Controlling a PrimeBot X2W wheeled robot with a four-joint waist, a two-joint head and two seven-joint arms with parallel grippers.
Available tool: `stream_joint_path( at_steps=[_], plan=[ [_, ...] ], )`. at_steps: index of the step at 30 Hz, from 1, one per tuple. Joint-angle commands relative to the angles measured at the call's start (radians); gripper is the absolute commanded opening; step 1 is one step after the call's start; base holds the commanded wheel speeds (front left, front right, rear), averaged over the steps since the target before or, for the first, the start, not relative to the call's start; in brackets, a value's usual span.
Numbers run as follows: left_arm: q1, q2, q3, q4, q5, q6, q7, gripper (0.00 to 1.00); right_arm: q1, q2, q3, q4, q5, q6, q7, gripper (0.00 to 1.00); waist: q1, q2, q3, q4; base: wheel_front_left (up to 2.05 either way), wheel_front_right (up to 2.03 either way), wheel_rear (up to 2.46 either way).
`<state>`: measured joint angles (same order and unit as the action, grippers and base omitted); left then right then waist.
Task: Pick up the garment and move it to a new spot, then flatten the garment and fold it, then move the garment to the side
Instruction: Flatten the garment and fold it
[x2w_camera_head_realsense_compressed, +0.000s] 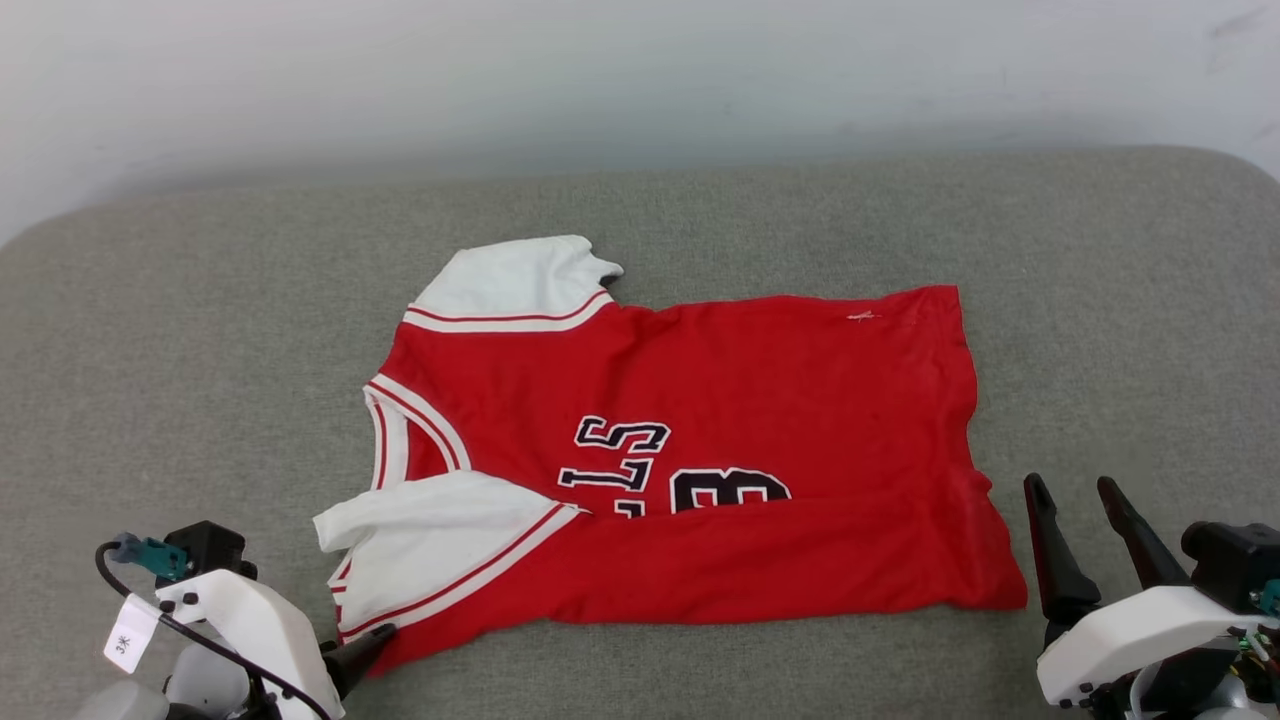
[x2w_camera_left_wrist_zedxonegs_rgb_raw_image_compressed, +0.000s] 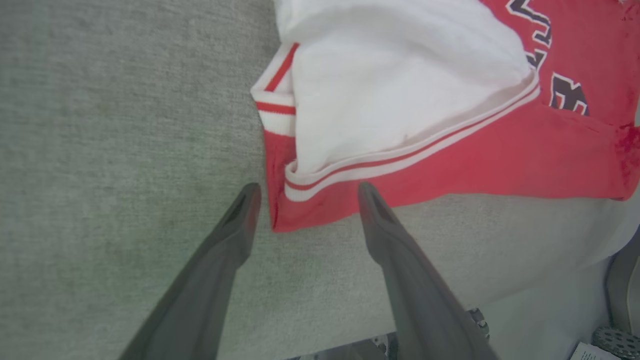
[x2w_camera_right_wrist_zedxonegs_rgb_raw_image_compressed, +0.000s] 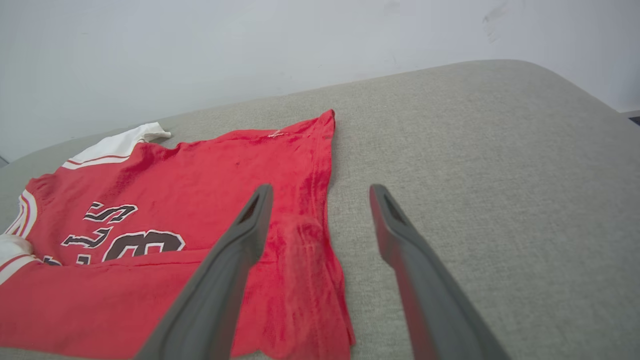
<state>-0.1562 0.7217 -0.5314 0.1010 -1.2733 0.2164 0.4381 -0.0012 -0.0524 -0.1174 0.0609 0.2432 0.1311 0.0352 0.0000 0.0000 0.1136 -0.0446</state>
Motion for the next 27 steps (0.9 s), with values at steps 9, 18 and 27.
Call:
stream_joint_path(
  at_steps=[9,18,27],
  plan=[
    [-0.005,-0.079,-0.048,0.065,-0.027,-0.029,0.038,0.0,-0.021,0.003,-0.015,0.018,0.049,-0.001,0.041,1.0,0.0,0.0,0.081,-0.036,0.0,0.0,0.0],
    [-0.021,-0.08,-0.03,0.068,0.027,-0.065,-0.06,0.0,0.005,-0.009,-0.062,-0.012,0.099,-0.001,0.354,1.0,0.0,0.0,0.047,-0.012,0.0,0.0,0.0],
    [-0.013,-0.04,-0.007,-0.067,0.078,-0.037,-0.122,0.0,-0.024,-0.074,-0.005,-0.059,0.108,-0.001,0.662,1.0,0.0,0.0,0.045,0.03,0.0,0.0,0.0]
  ],
)
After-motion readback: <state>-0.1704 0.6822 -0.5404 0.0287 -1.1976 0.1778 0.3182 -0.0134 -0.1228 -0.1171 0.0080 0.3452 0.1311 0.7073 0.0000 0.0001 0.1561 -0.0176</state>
